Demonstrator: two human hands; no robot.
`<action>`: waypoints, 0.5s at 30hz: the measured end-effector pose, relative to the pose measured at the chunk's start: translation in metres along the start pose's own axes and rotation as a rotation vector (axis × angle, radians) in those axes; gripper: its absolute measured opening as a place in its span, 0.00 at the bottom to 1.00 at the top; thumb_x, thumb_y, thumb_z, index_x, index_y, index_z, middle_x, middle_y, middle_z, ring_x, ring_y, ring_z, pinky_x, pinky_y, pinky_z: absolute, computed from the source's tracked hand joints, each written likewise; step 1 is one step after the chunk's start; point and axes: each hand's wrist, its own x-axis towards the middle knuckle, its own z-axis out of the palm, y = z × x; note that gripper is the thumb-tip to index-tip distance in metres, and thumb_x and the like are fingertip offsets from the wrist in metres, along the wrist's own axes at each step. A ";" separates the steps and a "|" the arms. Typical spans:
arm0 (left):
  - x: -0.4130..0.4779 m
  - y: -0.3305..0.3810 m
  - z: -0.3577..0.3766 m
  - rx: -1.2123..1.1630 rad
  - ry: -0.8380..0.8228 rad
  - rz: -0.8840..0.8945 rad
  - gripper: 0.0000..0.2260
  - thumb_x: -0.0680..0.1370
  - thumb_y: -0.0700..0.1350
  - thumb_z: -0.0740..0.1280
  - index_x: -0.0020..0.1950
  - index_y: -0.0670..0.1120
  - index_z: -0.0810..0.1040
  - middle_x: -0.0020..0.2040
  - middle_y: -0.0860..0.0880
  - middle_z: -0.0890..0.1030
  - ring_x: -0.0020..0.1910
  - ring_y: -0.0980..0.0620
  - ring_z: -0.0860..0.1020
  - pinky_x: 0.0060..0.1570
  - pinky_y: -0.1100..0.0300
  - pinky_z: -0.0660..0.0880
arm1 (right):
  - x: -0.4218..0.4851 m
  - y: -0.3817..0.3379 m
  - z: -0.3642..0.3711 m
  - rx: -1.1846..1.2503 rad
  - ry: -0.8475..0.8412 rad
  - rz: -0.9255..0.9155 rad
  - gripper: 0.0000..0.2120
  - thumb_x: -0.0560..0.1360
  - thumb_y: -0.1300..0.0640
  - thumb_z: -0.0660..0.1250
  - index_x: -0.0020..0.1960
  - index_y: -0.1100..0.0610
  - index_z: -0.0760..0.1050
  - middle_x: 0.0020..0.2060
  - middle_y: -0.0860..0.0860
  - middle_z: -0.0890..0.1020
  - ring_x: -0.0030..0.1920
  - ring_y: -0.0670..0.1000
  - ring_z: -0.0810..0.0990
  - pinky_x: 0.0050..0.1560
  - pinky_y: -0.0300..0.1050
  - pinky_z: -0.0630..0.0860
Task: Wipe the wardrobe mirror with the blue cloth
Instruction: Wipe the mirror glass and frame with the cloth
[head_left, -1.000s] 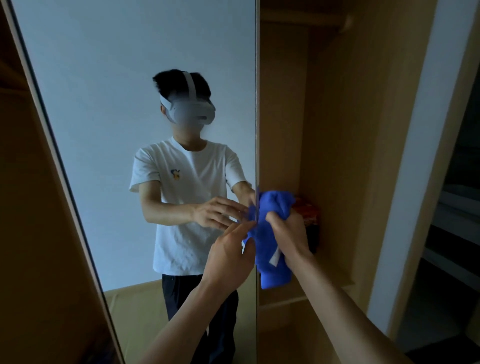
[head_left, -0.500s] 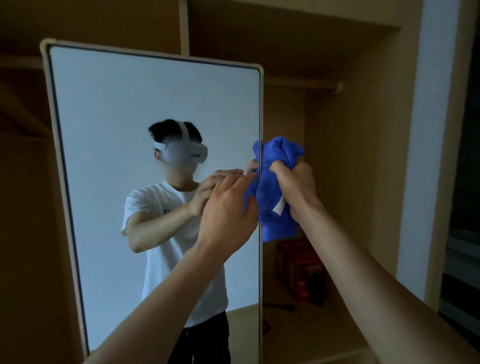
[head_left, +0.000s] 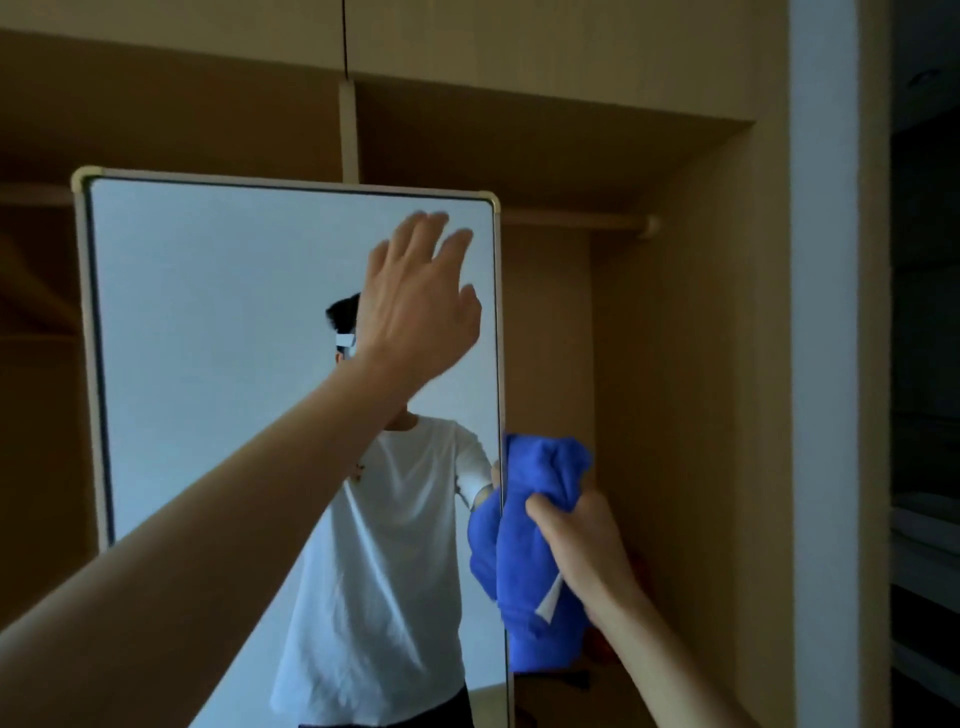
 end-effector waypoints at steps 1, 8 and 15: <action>0.012 -0.001 -0.003 0.041 0.026 0.007 0.24 0.82 0.50 0.61 0.78 0.47 0.66 0.80 0.45 0.64 0.81 0.44 0.58 0.78 0.45 0.56 | 0.001 0.000 -0.004 -0.013 -0.045 0.042 0.11 0.82 0.55 0.62 0.43 0.56 0.77 0.34 0.50 0.80 0.40 0.54 0.78 0.39 0.48 0.76; 0.060 -0.007 -0.008 0.214 -0.057 0.025 0.26 0.83 0.57 0.57 0.79 0.48 0.64 0.75 0.46 0.71 0.77 0.44 0.66 0.80 0.42 0.48 | 0.050 -0.056 -0.013 0.093 -0.149 0.041 0.06 0.78 0.63 0.64 0.43 0.63 0.75 0.33 0.59 0.78 0.36 0.55 0.82 0.30 0.38 0.75; 0.061 -0.011 -0.012 0.148 -0.039 0.058 0.22 0.84 0.50 0.56 0.78 0.48 0.67 0.73 0.47 0.74 0.73 0.44 0.71 0.76 0.46 0.61 | 0.102 -0.110 -0.012 0.174 -0.143 -0.047 0.06 0.78 0.61 0.64 0.48 0.64 0.73 0.38 0.61 0.76 0.41 0.62 0.82 0.44 0.50 0.79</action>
